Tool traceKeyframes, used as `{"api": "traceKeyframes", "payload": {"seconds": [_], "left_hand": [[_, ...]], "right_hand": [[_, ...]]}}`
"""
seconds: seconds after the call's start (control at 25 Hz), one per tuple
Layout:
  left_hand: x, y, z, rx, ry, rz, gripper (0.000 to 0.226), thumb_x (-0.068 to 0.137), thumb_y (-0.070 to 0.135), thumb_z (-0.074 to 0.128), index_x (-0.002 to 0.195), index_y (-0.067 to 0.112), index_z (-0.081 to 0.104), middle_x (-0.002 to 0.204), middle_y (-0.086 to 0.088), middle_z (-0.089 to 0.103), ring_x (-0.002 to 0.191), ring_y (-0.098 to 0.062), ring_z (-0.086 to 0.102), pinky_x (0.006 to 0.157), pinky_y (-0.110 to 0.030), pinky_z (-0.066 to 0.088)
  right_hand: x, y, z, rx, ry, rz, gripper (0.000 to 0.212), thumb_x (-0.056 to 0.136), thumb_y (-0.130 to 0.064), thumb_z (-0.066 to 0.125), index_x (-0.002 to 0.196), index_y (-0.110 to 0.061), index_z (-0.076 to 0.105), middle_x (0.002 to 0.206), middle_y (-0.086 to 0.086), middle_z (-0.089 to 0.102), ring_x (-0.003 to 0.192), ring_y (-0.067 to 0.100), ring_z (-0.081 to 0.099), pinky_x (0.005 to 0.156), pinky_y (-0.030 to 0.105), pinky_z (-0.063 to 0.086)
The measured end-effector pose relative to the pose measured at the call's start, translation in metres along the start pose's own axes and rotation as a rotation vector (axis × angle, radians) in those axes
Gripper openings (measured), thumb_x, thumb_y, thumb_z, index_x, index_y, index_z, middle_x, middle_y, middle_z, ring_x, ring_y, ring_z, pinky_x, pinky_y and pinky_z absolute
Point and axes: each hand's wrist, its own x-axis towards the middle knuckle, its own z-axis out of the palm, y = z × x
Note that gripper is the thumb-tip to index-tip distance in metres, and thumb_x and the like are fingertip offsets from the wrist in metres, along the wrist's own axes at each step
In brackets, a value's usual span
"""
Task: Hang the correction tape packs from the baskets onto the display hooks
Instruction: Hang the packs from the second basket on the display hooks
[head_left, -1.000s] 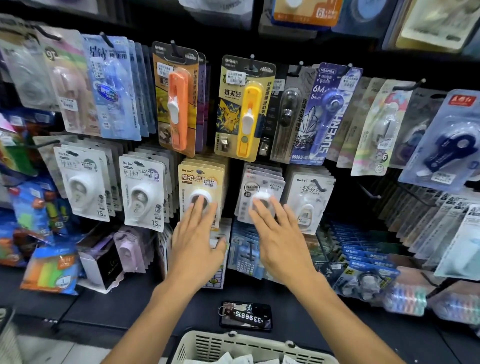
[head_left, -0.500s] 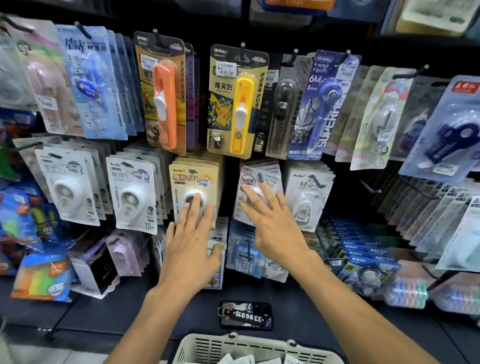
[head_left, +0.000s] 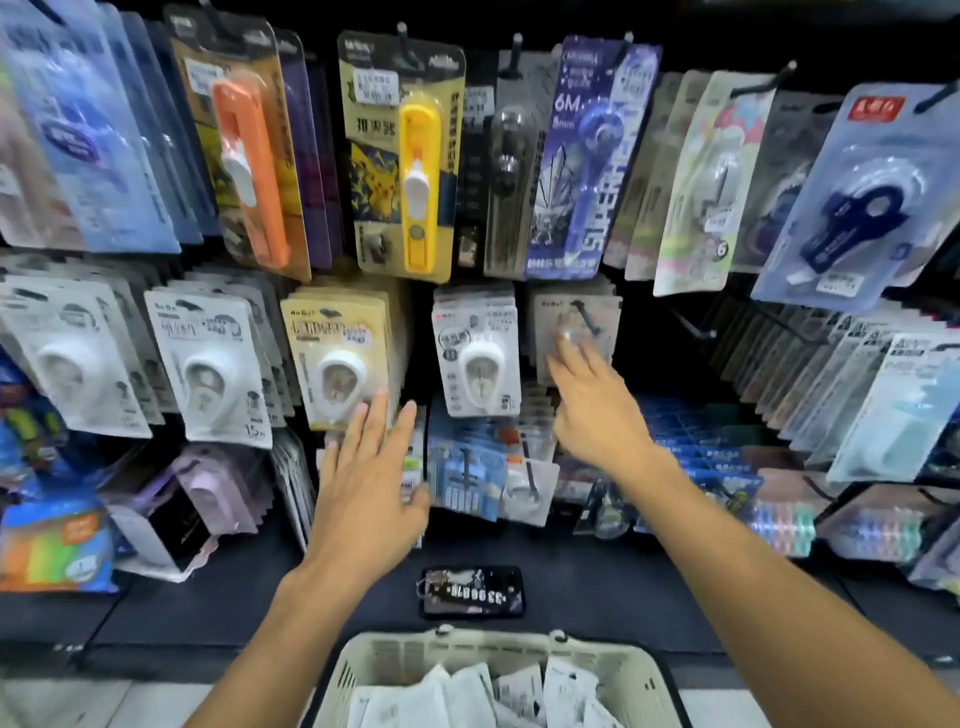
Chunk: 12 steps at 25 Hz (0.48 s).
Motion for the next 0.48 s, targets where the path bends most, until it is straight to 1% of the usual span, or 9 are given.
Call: {"api": "traceKeyframes", "payload": {"seconds": [0.08,0.16,0.24,0.28,0.32,0.36,0.4,0.44,0.48], "left_hand": [[-0.007,0.002,0.015,-0.022,-0.076,0.002,0.082,0.100,0.035,0.057,0.163,0.032,0.005,0.171,0.008,-0.014,0.158,-0.016,-0.008,0.129,-0.045,0.008],[-0.013,0.000,0.037,-0.040,-0.229,-0.006,0.076,0.098,0.034,0.061,0.162,0.029,0.019,0.171,0.002,0.013,0.157,-0.022,0.017,0.125,-0.043,0.024],[-0.032,-0.009,0.068,0.053,-0.548,0.035,0.065,0.097,0.034,0.063,0.156,0.028,0.037,0.160,-0.003,0.041,0.144,-0.027,0.041,0.114,-0.039,0.040],[-0.045,-0.016,0.085,0.126,-0.731,0.063,0.059,0.096,0.033,0.063,0.151,0.028,0.044,0.154,-0.004,0.049,0.137,-0.028,0.048,0.109,-0.039,0.044],[-0.060,-0.025,0.101,0.188,-0.893,0.080,0.055,0.095,0.031,0.064,0.148,0.027,0.048,0.150,-0.003,0.052,0.133,-0.027,0.051,0.107,-0.038,0.045],[-0.074,-0.035,0.116,0.226,-1.010,0.079,0.053,0.095,0.029,0.064,0.146,0.028,0.050,0.148,-0.002,0.053,0.132,-0.025,0.051,0.106,-0.035,0.045],[-0.085,-0.044,0.130,0.237,-1.072,0.063,0.054,0.095,0.026,0.064,0.146,0.028,0.050,0.148,-0.001,0.052,0.132,-0.024,0.051,0.105,-0.033,0.045],[-0.092,-0.051,0.141,0.237,-1.079,0.054,0.056,0.094,0.023,0.064,0.147,0.029,0.049,0.149,-0.001,0.051,0.132,-0.024,0.050,0.105,-0.032,0.045],[-0.098,-0.055,0.150,0.244,-1.057,0.068,0.061,0.093,0.019,0.064,0.150,0.029,0.045,0.151,-0.003,0.049,0.134,-0.024,0.048,0.106,-0.034,0.044]], "right_hand": [[-0.020,0.001,0.015,0.076,0.052,-0.022,0.064,0.094,-0.007,0.049,0.156,-0.007,0.031,0.169,0.010,0.011,0.155,0.030,0.012,0.125,0.045,0.020],[-0.064,-0.009,0.054,0.278,0.086,0.044,0.055,0.096,-0.005,0.050,0.151,-0.008,0.043,0.166,0.008,0.027,0.150,0.029,0.028,0.120,0.045,0.032],[-0.127,-0.030,0.111,0.480,-0.056,0.117,0.043,0.097,-0.006,0.049,0.139,-0.011,0.058,0.152,0.005,0.050,0.136,0.028,0.049,0.107,0.040,0.046],[-0.159,-0.042,0.137,0.524,-0.178,0.153,0.039,0.097,-0.007,0.049,0.132,-0.013,0.064,0.142,0.005,0.060,0.127,0.029,0.057,0.100,0.038,0.049],[-0.188,-0.050,0.160,0.530,-0.320,0.193,0.035,0.097,-0.010,0.050,0.127,-0.015,0.067,0.133,0.005,0.066,0.119,0.029,0.062,0.095,0.038,0.051],[-0.211,-0.054,0.179,0.518,-0.453,0.231,0.033,0.097,-0.013,0.051,0.124,-0.016,0.068,0.128,0.006,0.069,0.115,0.030,0.064,0.093,0.037,0.051],[-0.228,-0.055,0.193,0.489,-0.540,0.261,0.031,0.098,-0.016,0.051,0.123,-0.016,0.068,0.125,0.007,0.070,0.113,0.030,0.064,0.092,0.037,0.052],[-0.239,-0.053,0.201,0.450,-0.580,0.270,0.029,0.098,-0.018,0.051,0.122,-0.015,0.068,0.123,0.009,0.071,0.112,0.030,0.064,0.090,0.037,0.052],[-0.244,-0.051,0.205,0.404,-0.572,0.253,0.029,0.097,-0.019,0.051,0.122,-0.015,0.066,0.122,0.009,0.071,0.111,0.030,0.064,0.090,0.037,0.052]]}}
